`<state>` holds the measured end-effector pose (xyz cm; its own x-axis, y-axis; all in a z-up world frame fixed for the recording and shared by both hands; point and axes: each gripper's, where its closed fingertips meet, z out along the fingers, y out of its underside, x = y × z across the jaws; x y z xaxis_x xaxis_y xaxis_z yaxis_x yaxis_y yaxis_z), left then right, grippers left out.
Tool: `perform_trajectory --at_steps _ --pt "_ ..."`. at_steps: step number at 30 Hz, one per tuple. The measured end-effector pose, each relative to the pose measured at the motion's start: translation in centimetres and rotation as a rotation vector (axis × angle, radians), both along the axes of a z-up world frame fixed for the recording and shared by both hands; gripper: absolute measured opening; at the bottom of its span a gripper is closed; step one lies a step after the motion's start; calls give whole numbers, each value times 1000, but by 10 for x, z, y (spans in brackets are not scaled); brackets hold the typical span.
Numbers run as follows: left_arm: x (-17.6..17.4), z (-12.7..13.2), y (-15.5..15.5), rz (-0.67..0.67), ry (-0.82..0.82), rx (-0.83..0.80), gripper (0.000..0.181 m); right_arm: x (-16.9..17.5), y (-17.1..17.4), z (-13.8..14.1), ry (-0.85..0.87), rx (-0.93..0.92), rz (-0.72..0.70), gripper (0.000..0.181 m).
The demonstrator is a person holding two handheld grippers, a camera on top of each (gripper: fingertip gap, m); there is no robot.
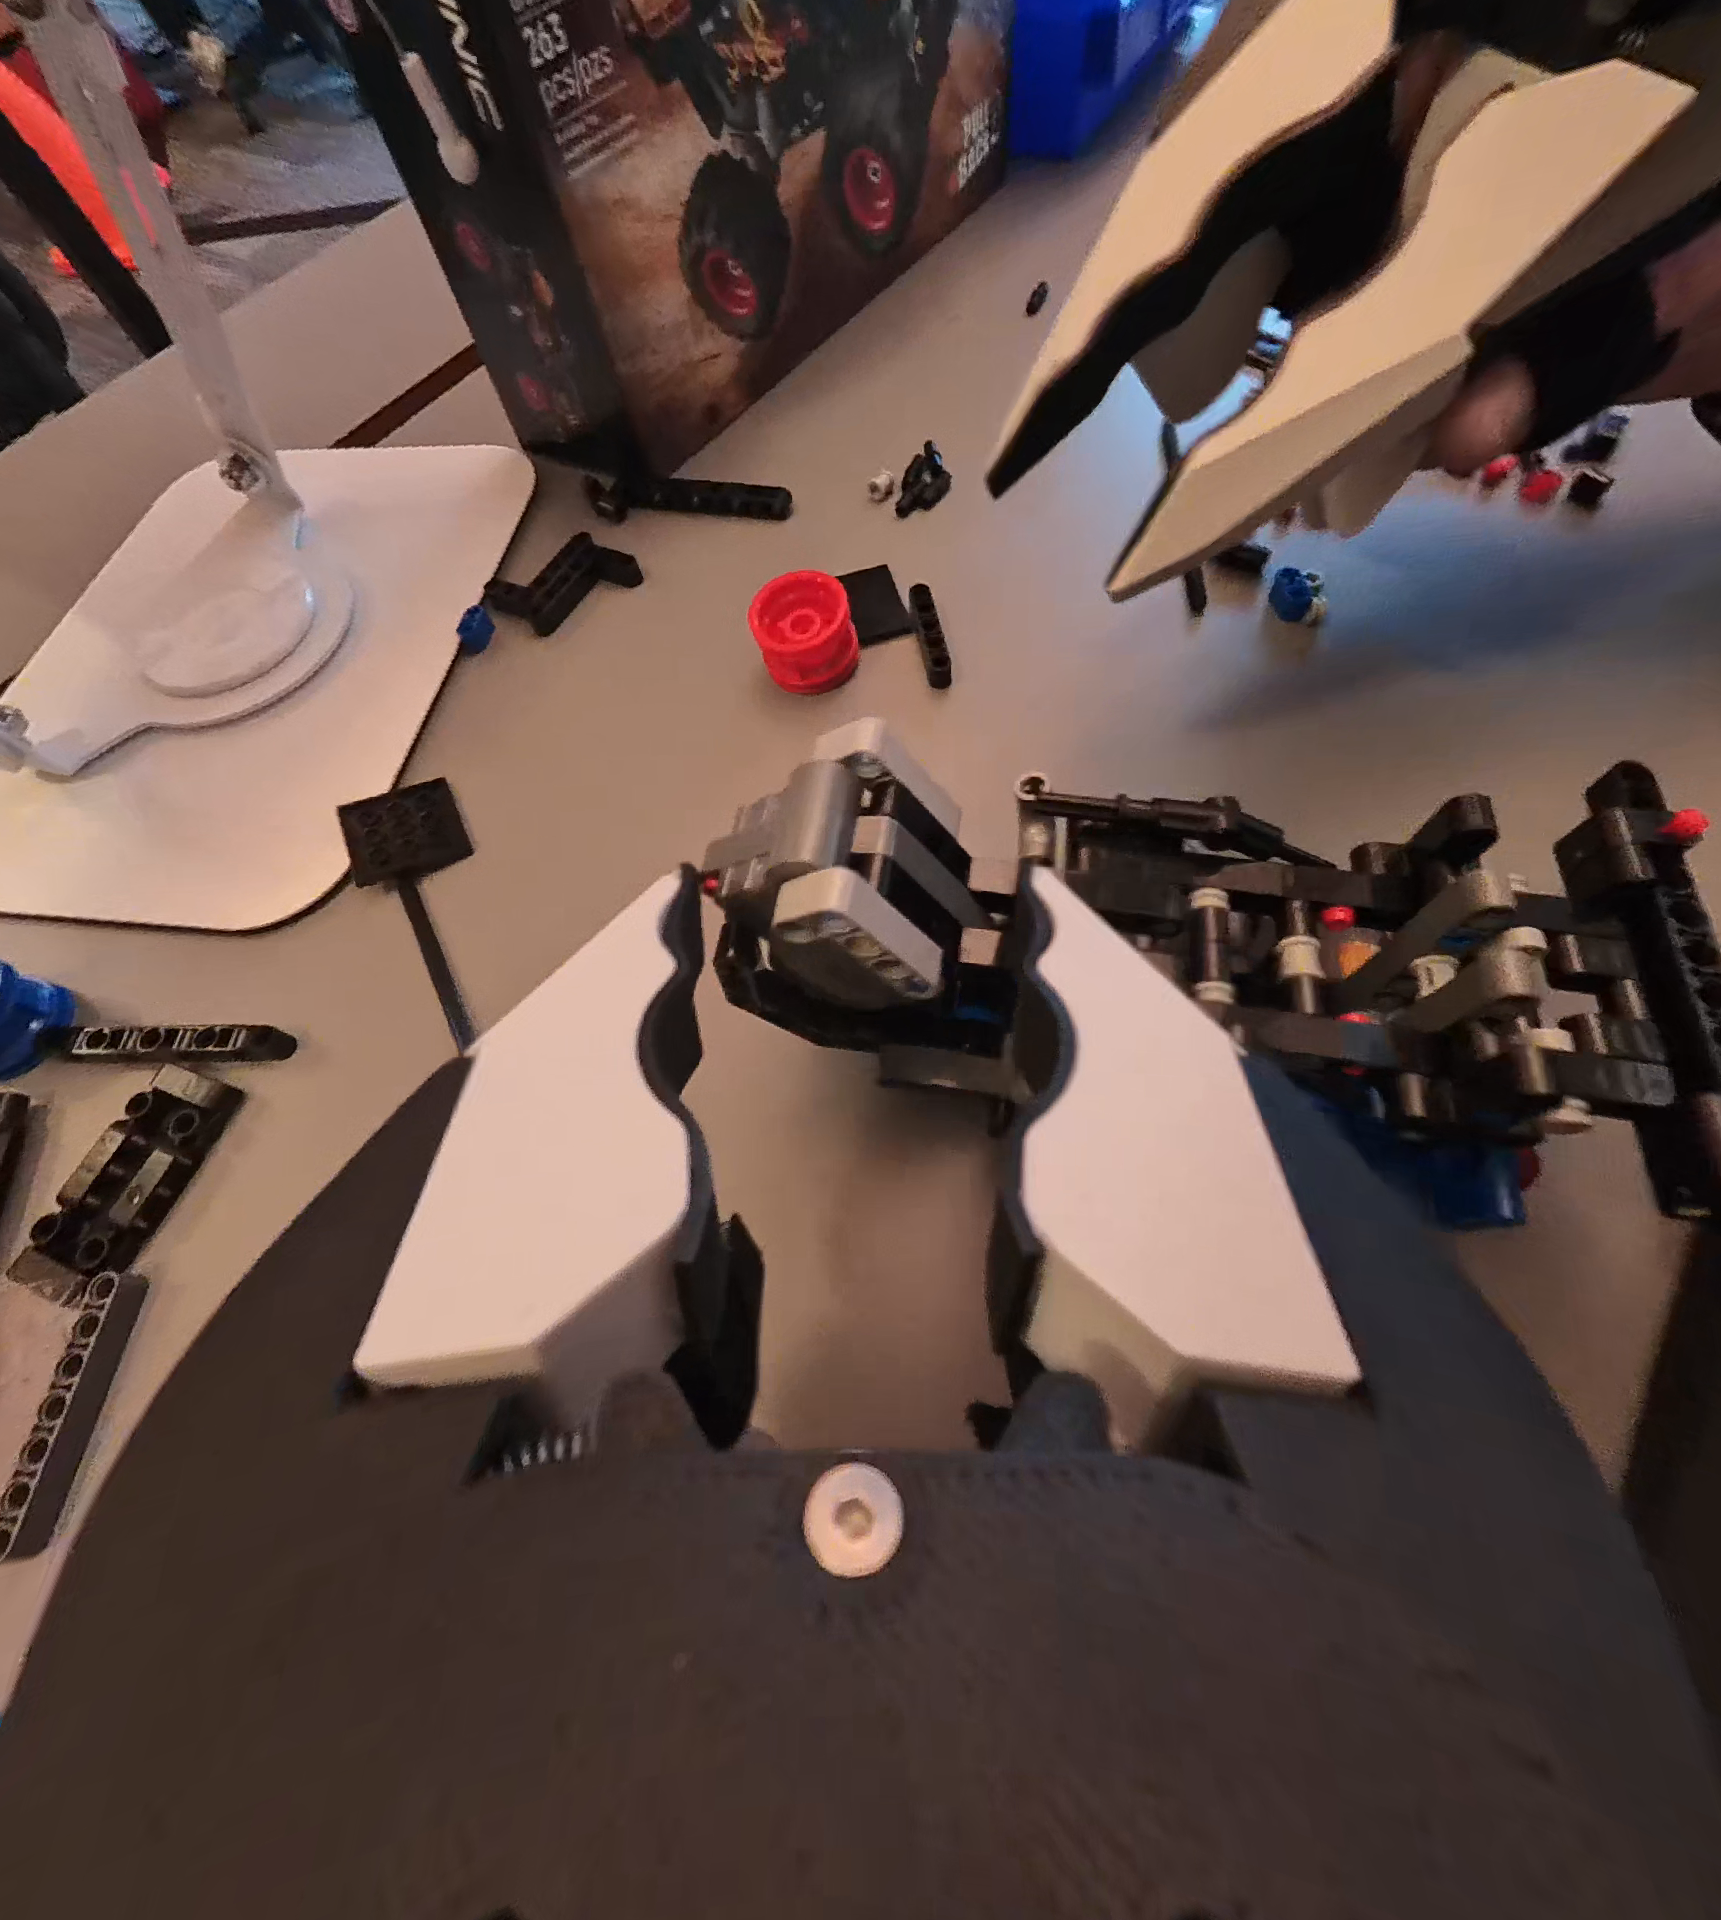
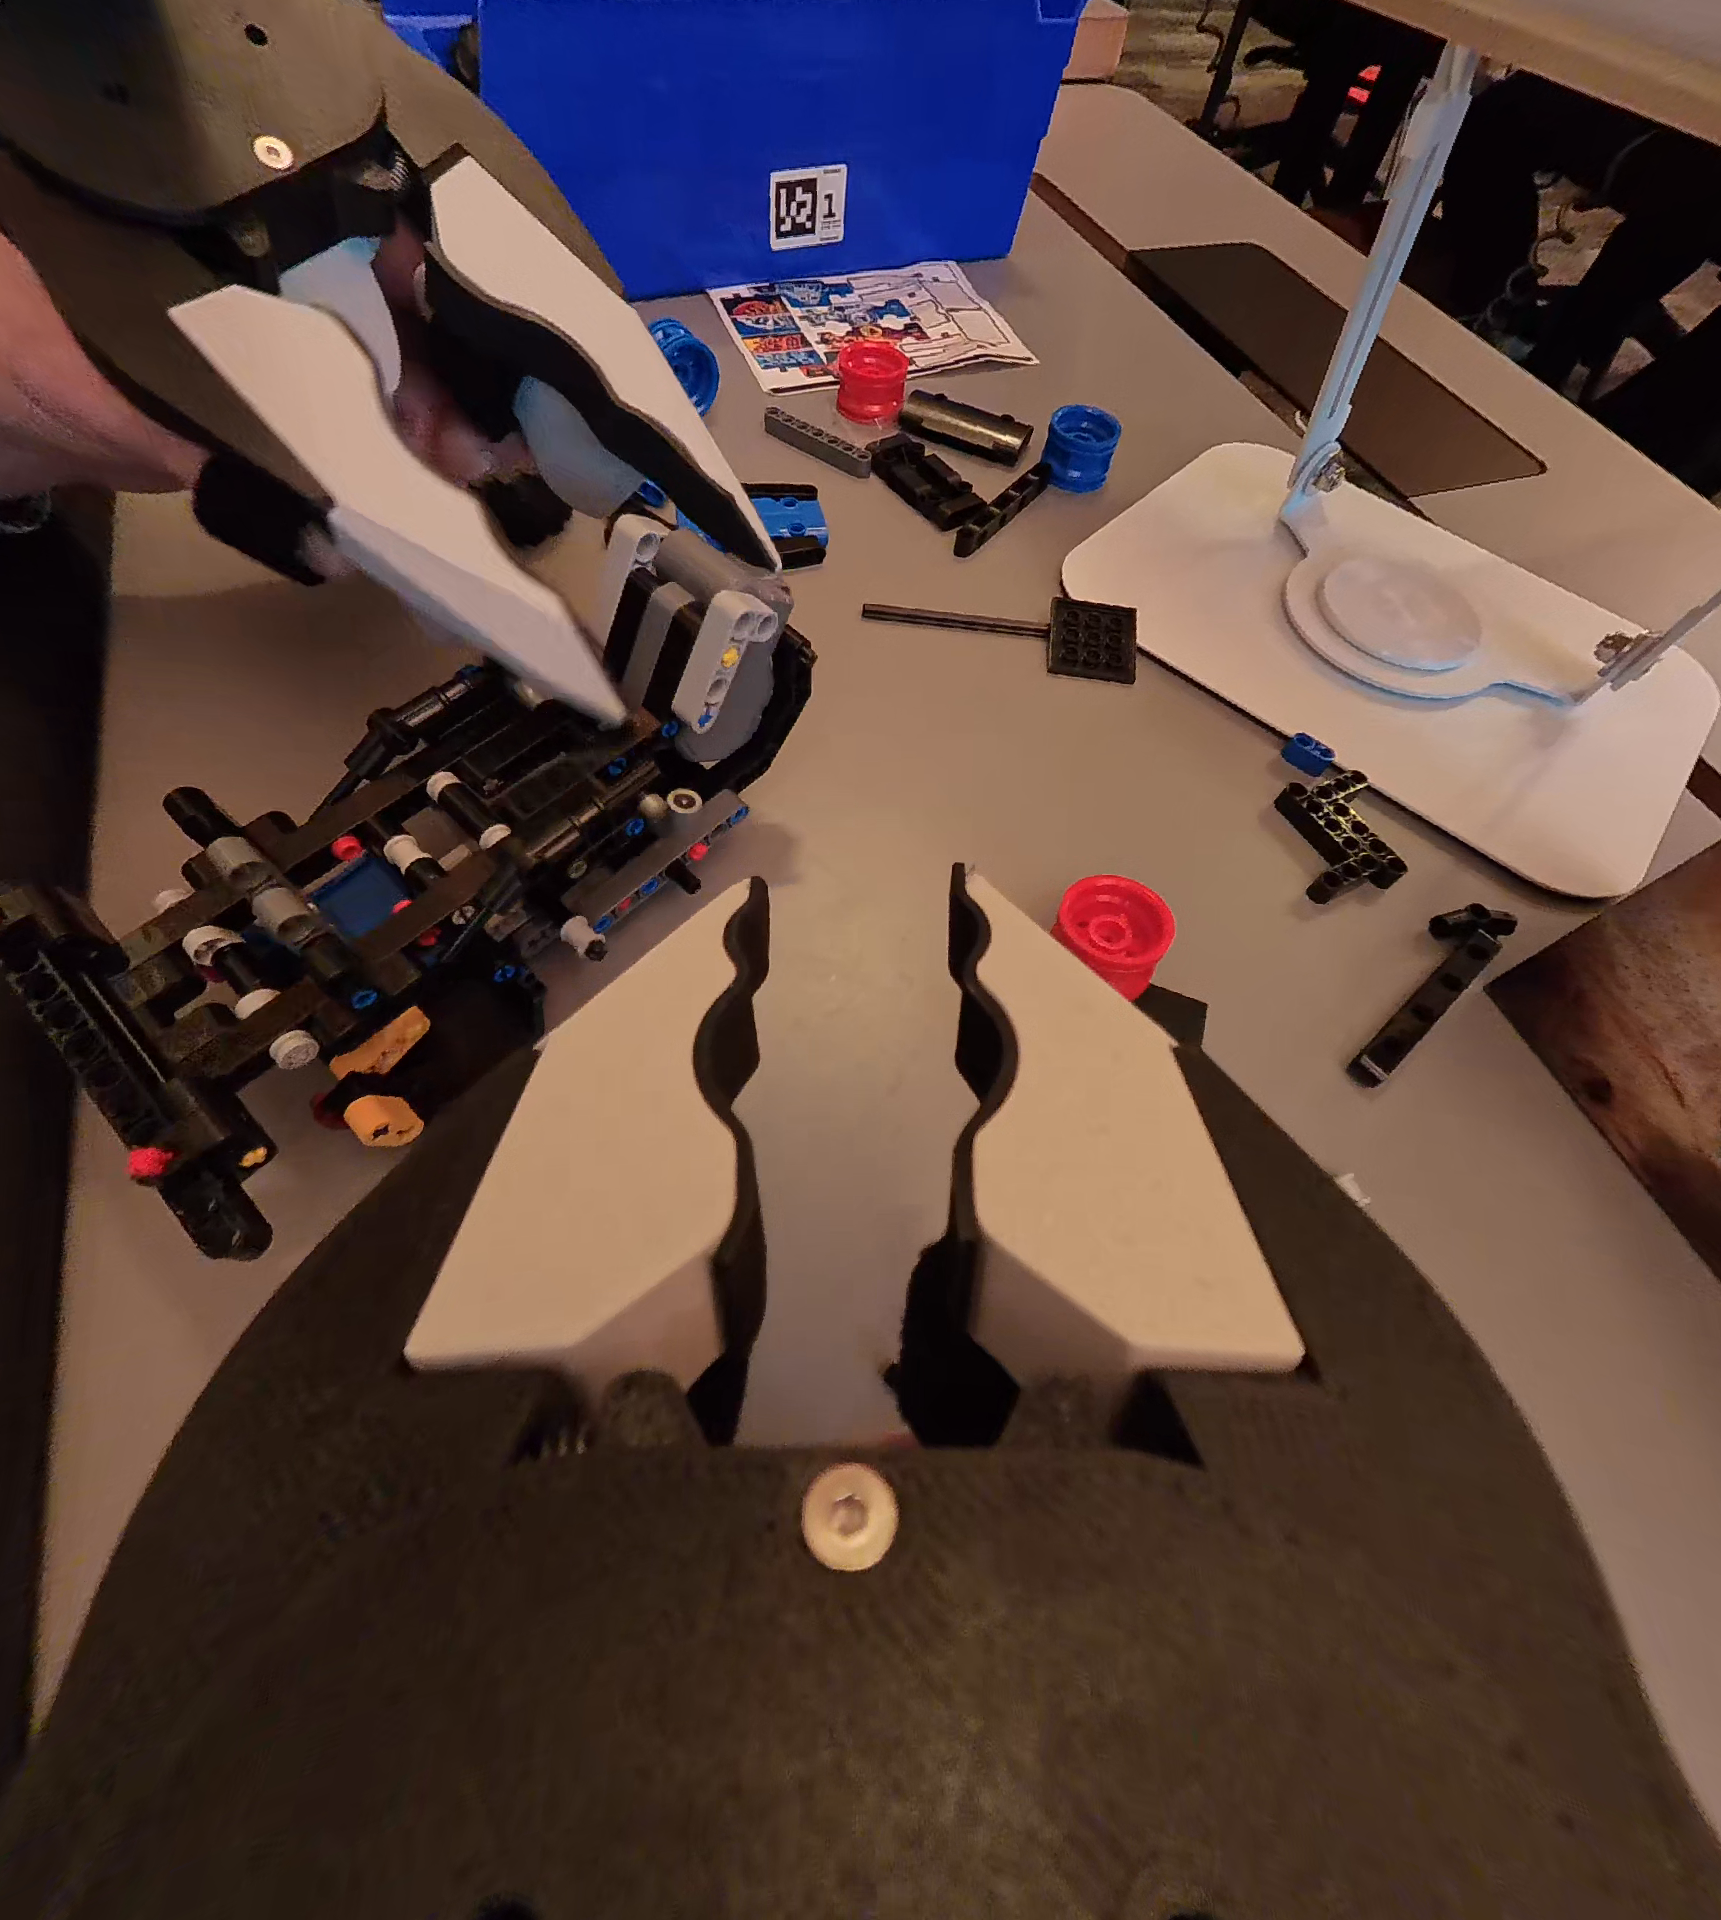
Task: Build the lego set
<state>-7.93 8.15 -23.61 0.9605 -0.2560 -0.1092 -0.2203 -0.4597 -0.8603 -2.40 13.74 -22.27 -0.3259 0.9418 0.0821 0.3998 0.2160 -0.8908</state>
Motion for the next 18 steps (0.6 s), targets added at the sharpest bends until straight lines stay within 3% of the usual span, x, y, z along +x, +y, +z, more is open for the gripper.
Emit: perform_trajectory --at_steps 1,7,14,18 --pt "-4 1 2 20 -6 3 49 0 0 0 0 2 1 33" --pt "-16 1 -1 98 -9 -8 47 1 1 1 -2 9 -2 33" --pt "-46 1 -26 376 -6 -49 48 1 2 1 -4 5 -4 33" --pt "-40 0 -41 386 -50 -66 56 1 3 2 0 9 -8 33"
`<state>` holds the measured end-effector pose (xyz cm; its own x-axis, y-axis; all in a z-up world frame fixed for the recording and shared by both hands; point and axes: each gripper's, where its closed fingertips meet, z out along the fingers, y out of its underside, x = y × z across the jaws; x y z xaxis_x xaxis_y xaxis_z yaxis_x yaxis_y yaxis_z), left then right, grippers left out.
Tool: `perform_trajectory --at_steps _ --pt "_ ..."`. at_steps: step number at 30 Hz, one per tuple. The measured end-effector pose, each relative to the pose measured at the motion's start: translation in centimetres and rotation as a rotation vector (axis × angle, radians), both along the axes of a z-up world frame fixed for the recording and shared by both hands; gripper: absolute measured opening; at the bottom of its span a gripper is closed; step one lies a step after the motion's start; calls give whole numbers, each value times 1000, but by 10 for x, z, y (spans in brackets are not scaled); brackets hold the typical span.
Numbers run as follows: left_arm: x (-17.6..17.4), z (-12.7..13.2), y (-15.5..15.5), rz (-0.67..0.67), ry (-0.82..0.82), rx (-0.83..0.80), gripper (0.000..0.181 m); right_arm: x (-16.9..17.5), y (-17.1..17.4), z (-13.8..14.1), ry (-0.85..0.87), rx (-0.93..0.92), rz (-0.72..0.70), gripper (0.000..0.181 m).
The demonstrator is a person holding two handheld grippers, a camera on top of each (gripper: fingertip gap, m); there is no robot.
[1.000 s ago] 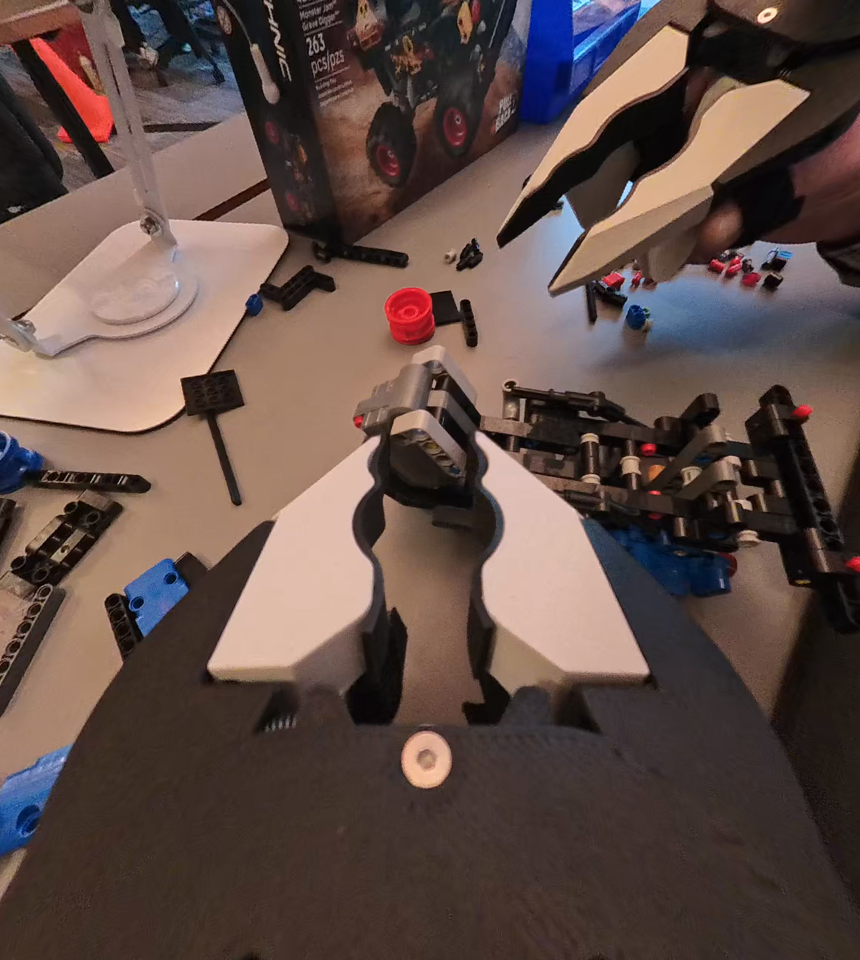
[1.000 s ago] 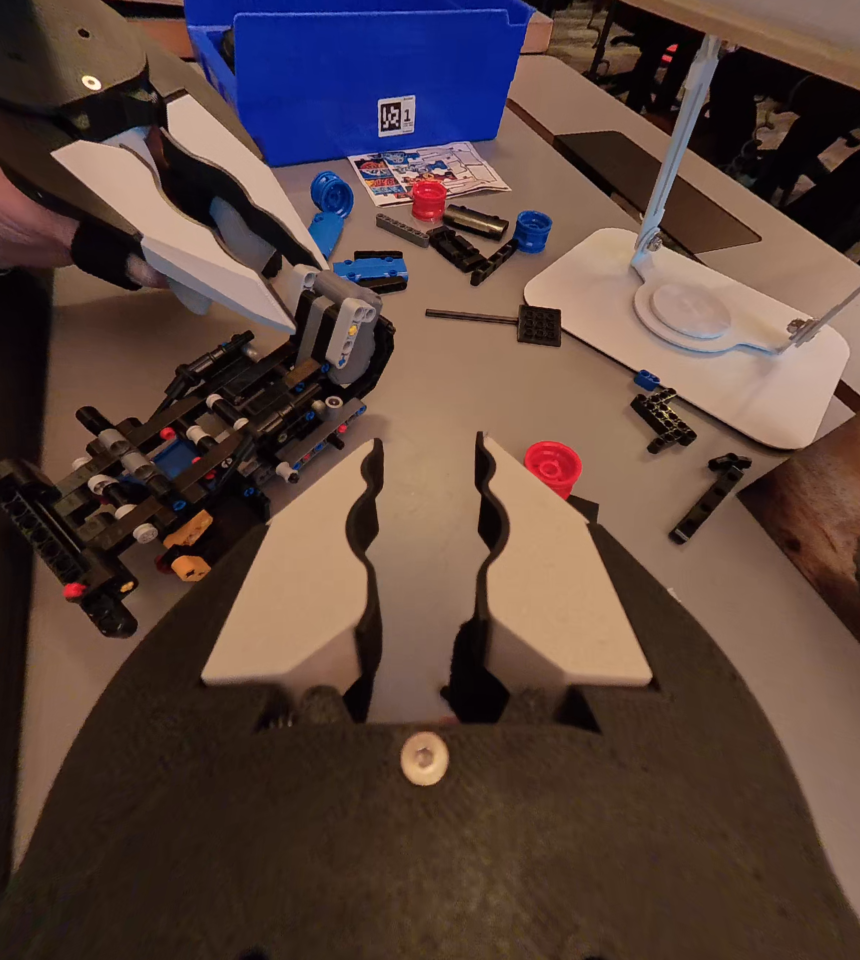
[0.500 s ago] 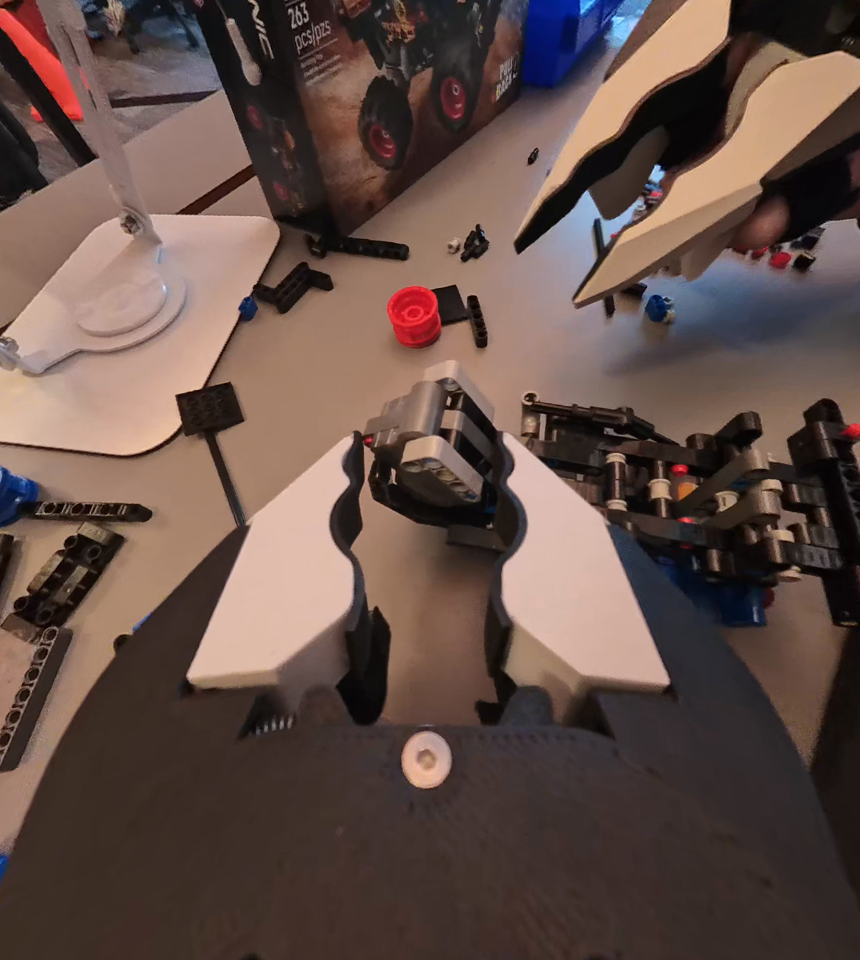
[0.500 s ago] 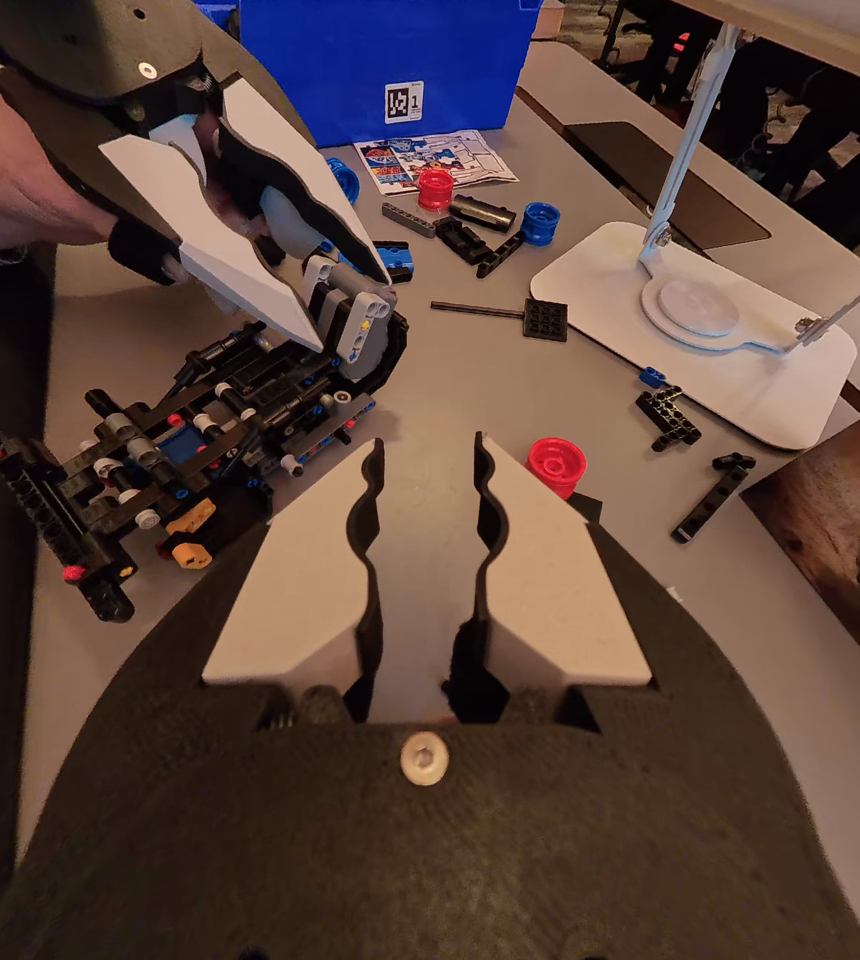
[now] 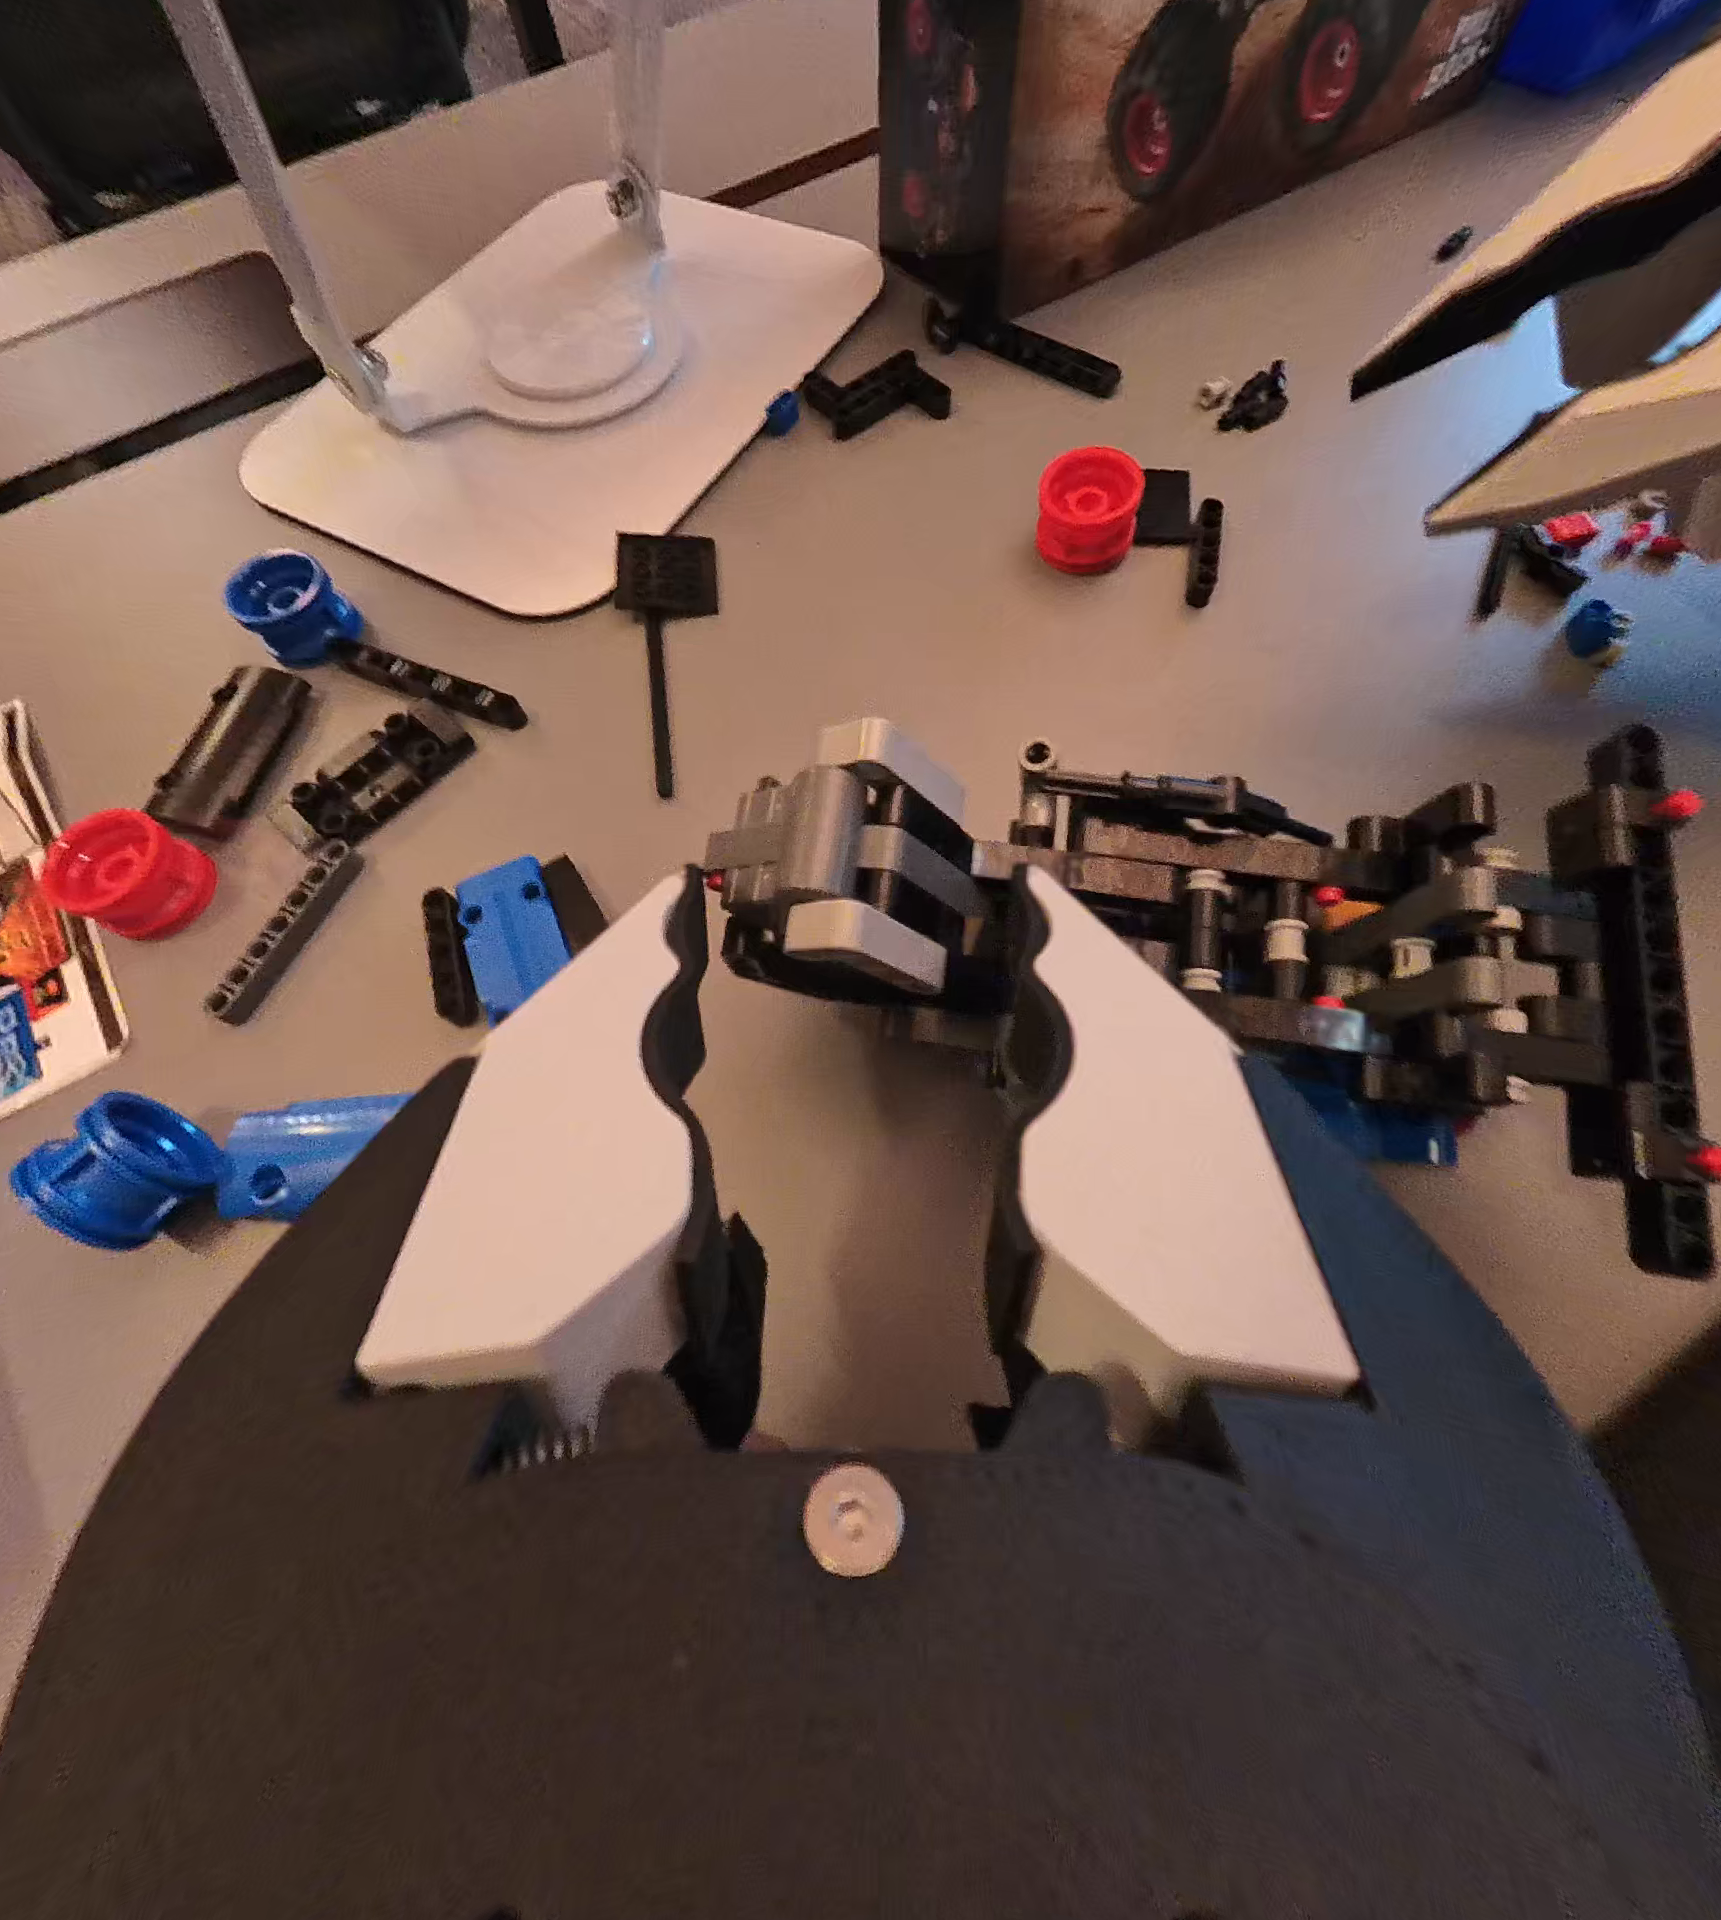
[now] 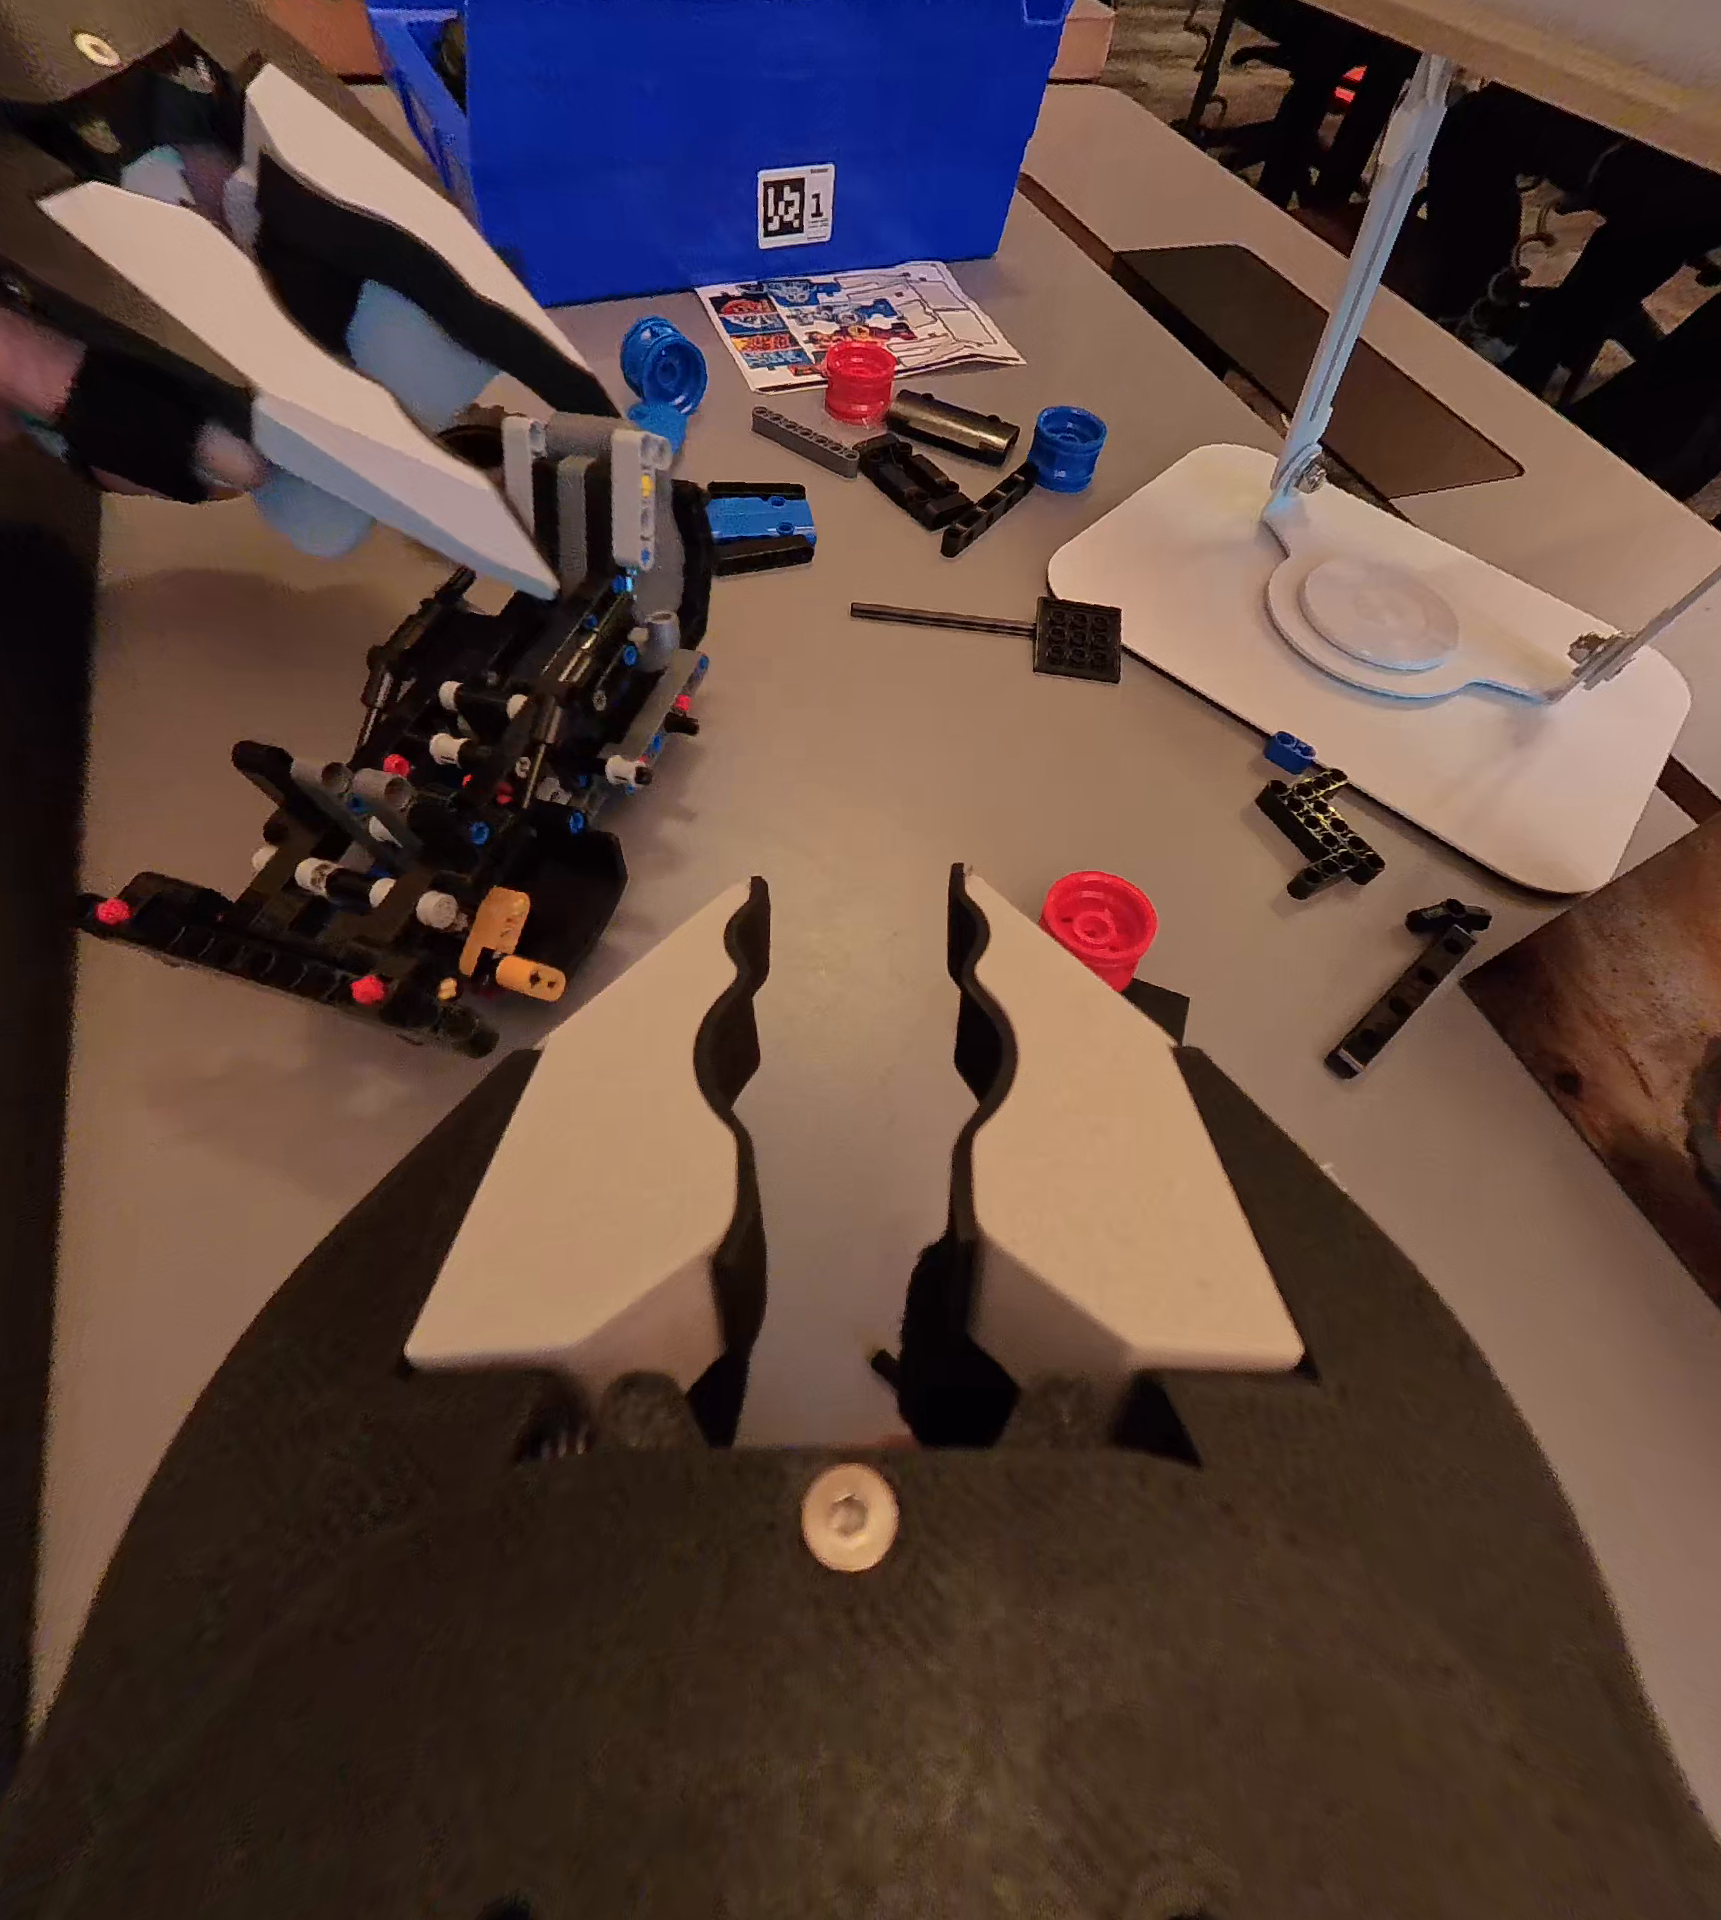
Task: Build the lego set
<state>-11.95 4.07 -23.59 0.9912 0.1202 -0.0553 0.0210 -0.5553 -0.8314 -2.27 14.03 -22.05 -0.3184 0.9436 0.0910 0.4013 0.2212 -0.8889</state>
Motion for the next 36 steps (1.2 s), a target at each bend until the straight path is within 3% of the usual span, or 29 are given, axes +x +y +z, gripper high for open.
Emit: perform_trajectory --at_steps 8,11,17,27,31,36 --pt "26 5 -28 -229 -76 -25 76 2 4 5 14 4 -13 32" --pt "24 6 -29 -308 38 -35 83 2 4 6 17 7 -15 32" --pt "24 -22 -19 -433 231 -157 99 2 7 5 16 9 -24 32" --pt "24 -23 -10 -280 275 -131 92 3 7 7 19 14 -18 32" --pt "25 -24 -15 -116 279 -121 92 3 7 8 20 22 -19 32" --pt "47 -25 -22 -57 298 -139 92 3 5 8 20 26 -15 32"
